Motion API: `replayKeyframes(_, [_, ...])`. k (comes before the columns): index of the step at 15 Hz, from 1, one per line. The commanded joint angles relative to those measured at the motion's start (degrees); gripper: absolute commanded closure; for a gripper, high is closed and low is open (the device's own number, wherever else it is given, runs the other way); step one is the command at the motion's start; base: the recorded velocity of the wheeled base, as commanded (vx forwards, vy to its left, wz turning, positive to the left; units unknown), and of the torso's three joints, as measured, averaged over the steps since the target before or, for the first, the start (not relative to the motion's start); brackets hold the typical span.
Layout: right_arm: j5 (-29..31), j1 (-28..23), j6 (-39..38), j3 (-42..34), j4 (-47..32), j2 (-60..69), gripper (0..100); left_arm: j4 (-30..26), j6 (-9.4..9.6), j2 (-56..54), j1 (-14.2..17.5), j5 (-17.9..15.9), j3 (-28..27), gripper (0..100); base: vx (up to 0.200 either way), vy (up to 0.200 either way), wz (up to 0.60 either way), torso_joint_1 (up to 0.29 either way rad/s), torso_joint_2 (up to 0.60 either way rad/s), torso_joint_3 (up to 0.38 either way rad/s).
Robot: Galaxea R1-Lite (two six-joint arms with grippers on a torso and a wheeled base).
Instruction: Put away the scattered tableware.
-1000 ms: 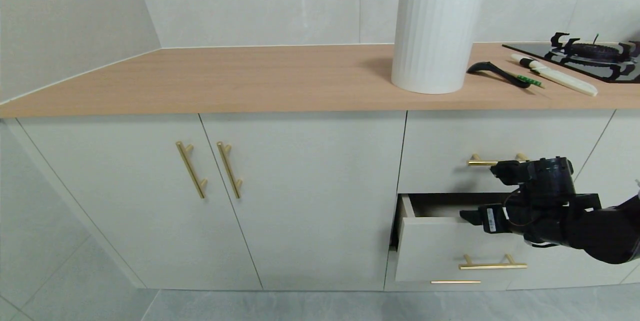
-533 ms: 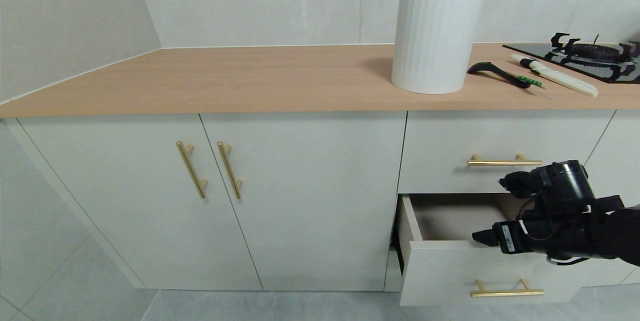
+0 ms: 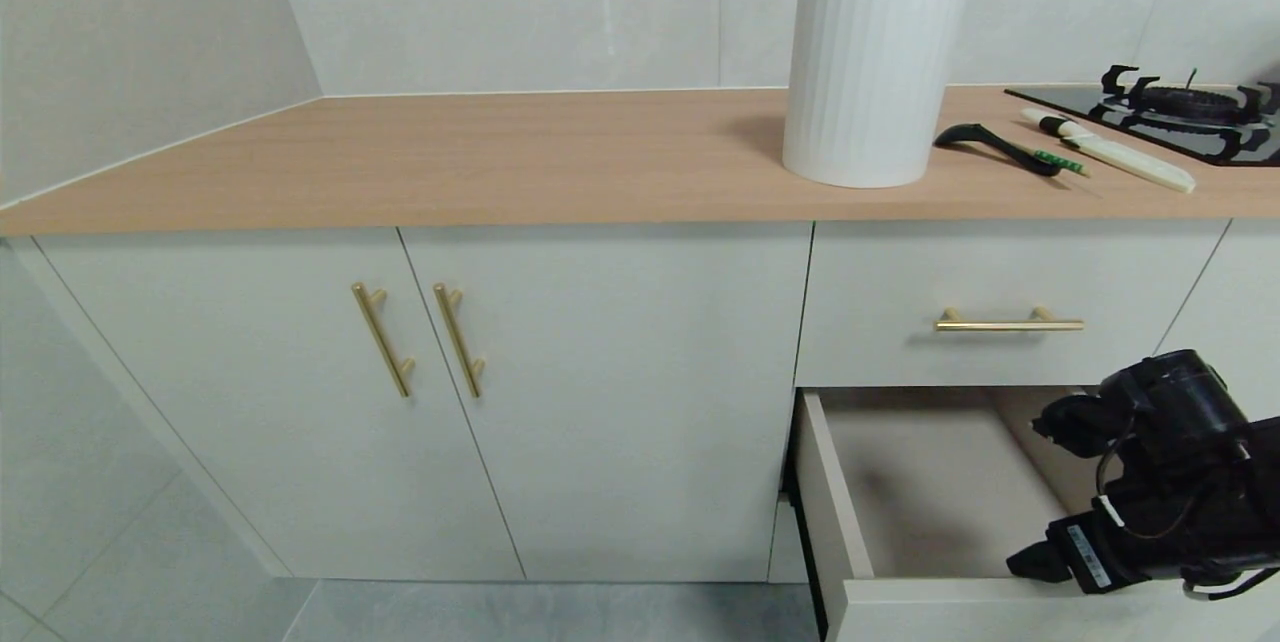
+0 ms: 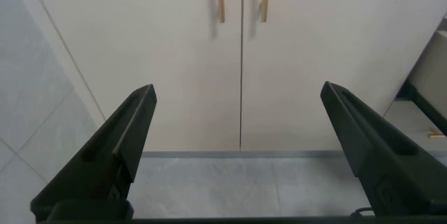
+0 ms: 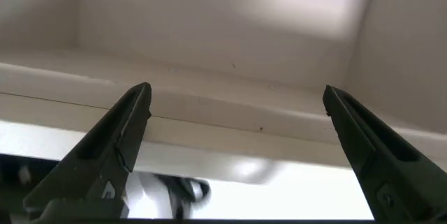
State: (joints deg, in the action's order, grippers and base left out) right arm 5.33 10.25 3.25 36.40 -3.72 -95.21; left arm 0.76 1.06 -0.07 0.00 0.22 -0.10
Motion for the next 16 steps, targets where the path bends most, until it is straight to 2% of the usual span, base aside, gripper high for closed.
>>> replayKeyframes(1, [-0.1,0.0,0.7,0.2,-1.6,1.0,0,0.0,-0.01,0.1,0.0,0.0,0.0,0,0.000,0.000,0.00,0.000,0.00,0.000])
replayKeyframes(9, [0.2,3.0,3.9,0.1,-16.8,1.7,0,0.0,-0.01,0.1,0.0,0.0,0.0,0,0.000,0.000,0.00,0.000,0.00,0.000])
replayKeyframes(16, [0.1,3.2,4.7,0.8,-20.8,4.9,0,0.0,-0.01,0.1,0.0,0.0,0.0,0,0.000,0.000,0.00,0.000,0.00,0.000])
